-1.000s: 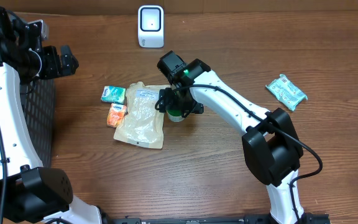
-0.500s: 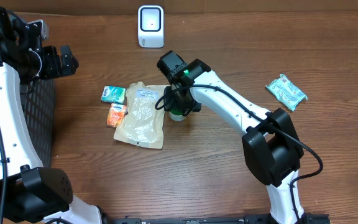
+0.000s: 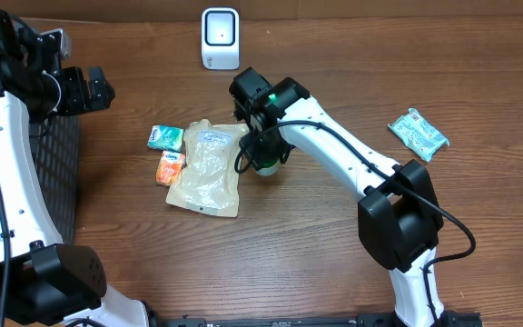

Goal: Scan the item barcode

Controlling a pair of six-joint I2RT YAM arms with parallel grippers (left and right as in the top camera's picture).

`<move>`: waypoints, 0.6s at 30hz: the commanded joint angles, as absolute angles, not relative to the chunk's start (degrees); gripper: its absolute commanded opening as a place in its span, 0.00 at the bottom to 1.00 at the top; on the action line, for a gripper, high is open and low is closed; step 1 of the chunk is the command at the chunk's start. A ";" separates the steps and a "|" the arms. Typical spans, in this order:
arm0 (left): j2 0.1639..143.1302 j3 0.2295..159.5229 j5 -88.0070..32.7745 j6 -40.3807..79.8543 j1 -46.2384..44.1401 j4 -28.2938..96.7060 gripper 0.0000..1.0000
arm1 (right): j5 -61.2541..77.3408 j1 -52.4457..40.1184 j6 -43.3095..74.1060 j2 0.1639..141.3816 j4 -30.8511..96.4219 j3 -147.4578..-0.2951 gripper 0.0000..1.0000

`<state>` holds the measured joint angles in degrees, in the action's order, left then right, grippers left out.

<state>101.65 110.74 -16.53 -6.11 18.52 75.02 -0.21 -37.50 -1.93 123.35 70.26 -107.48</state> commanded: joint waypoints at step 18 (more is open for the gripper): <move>99.96 111.70 -16.99 -5.65 18.68 74.91 1.00 | 9.23 -32.67 -71.44 122.50 76.44 -107.50 0.70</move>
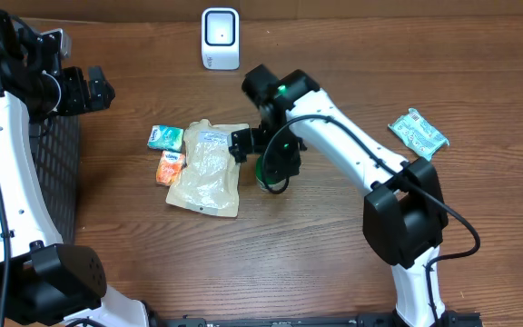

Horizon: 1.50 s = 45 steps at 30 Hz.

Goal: Scan the item barcode

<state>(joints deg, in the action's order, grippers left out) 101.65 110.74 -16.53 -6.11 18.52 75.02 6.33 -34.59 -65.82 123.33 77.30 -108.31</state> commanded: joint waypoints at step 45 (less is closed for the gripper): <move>99.96 111.70 -16.99 -5.65 18.68 74.91 0.99 | 7.35 -31.51 18.26 122.50 72.93 -111.57 0.94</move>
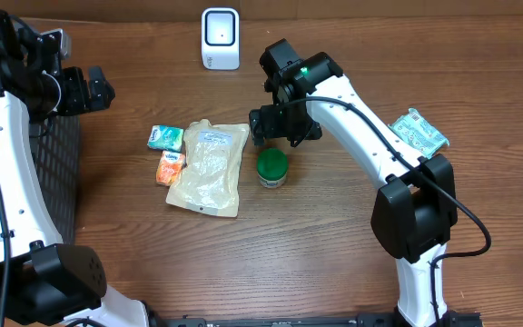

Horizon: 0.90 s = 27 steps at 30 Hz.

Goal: Scan the item barcode

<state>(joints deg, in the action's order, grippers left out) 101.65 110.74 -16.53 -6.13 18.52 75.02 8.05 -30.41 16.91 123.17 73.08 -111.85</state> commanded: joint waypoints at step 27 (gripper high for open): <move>99.96 111.70 -16.99 -5.65 18.68 74.91 0.99 | 3.99 -34.15 28.32 122.50 72.49 -106.48 0.91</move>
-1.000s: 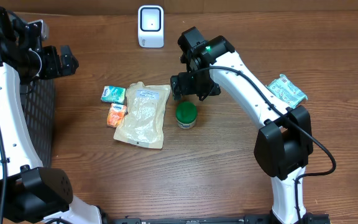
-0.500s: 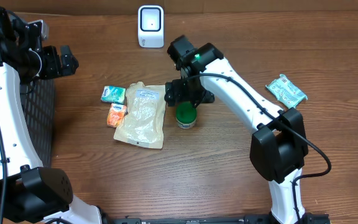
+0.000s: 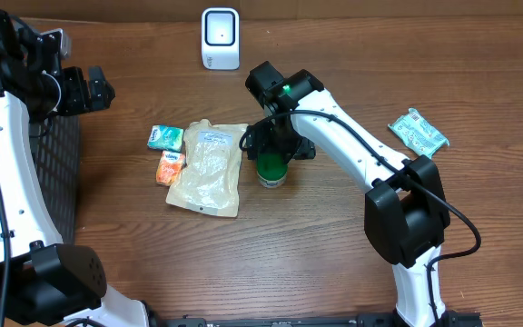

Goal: Scan the item barcode

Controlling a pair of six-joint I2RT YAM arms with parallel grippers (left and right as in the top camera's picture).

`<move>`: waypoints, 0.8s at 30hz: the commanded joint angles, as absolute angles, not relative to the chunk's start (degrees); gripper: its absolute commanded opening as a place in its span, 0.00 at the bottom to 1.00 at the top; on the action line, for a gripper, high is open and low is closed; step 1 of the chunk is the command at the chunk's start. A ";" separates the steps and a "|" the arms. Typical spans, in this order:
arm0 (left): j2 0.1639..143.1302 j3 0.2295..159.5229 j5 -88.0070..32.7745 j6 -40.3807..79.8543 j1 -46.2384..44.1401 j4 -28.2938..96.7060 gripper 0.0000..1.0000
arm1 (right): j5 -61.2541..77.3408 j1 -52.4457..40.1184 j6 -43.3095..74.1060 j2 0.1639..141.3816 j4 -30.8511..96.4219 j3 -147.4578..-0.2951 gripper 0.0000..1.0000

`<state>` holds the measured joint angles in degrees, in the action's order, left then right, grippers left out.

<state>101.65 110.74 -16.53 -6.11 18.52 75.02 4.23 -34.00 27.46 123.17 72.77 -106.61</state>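
A small jar with a green lid (image 3: 271, 169) stands upright on the wooden table, just right of a clear pouch (image 3: 209, 169). My right gripper (image 3: 277, 145) hangs over the jar's far side, pointing down, its dark fingers spread to either side of the lid; it looks open, with the lid still showing below it. The white barcode scanner (image 3: 220, 38) stands at the table's far edge. My left gripper (image 3: 87, 88) is held far off at the upper left, and its jaws cannot be made out.
A teal packet (image 3: 165, 137) and an orange packet (image 3: 170, 167) lie left of the pouch. A green-and-white packet (image 3: 418, 133) lies at the far right. A black mesh basket (image 3: 60, 182) stands along the left edge under the left arm.
My right gripper has moved from behind and to the right of the jar to directly over it, closer to the lid. The jar, the pouch and the left arm have not moved.
My right gripper was over the jar beside the pouch's top right corner. Then the jar was a little nearer the front, with the gripper still on it. Later the jar stood alone and the gripper was behind it. Now the gripper hangs over the jar again.
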 commanded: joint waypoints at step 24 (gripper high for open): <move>99.96 111.70 -16.97 -5.67 18.68 74.91 1.00 | 2.61 -35.68 28.32 122.61 72.20 -106.45 0.91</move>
<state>101.65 110.74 -16.53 -6.11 18.52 75.02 3.55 -35.40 27.86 123.17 72.49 -106.61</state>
